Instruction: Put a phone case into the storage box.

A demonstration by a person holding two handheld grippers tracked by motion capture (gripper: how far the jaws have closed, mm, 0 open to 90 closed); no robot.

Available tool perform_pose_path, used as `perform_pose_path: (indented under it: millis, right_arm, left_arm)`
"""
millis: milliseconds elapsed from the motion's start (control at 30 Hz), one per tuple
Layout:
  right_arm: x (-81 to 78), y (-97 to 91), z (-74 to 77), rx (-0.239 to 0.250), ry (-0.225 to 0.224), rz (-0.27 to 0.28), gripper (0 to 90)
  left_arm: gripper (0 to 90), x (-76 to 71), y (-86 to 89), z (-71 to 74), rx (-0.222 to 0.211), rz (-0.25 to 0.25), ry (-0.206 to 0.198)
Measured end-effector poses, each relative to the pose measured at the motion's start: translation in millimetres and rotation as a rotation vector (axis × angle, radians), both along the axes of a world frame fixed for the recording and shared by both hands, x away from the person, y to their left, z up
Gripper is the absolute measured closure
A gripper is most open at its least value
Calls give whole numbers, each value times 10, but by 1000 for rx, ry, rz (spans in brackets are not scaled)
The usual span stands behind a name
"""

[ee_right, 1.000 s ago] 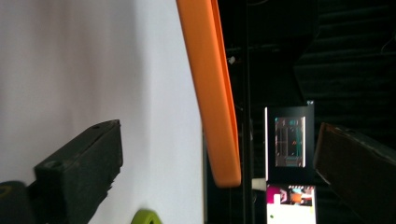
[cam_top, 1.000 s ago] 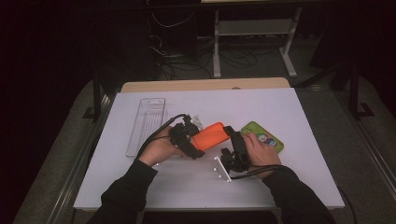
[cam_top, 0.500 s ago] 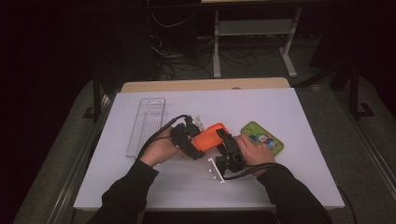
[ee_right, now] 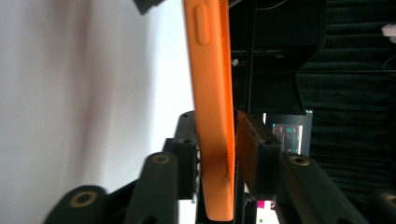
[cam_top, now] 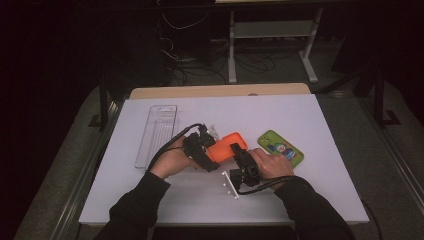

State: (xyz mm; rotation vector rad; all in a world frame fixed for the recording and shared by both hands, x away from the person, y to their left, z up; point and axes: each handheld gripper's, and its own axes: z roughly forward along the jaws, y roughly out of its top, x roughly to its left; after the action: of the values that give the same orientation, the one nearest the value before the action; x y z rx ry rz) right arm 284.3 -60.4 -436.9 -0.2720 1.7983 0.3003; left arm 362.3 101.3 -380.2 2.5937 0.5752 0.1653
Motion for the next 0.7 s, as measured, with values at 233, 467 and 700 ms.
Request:
perform_pose_path:
  millis: [233,467,700]
  right_arm:
    - [-12,11,-18,-34,10,2,771]
    - [-22,4,-24,-33,14,5,785]
    - [-26,-5,-20,-25,4,0,785]
  left_arm:
    - [161,3,7,6,-3,-7,2]
    - [149,8,46,21,-23,-30,-13]
    - [84,8,103,68,-55,-46,-17]
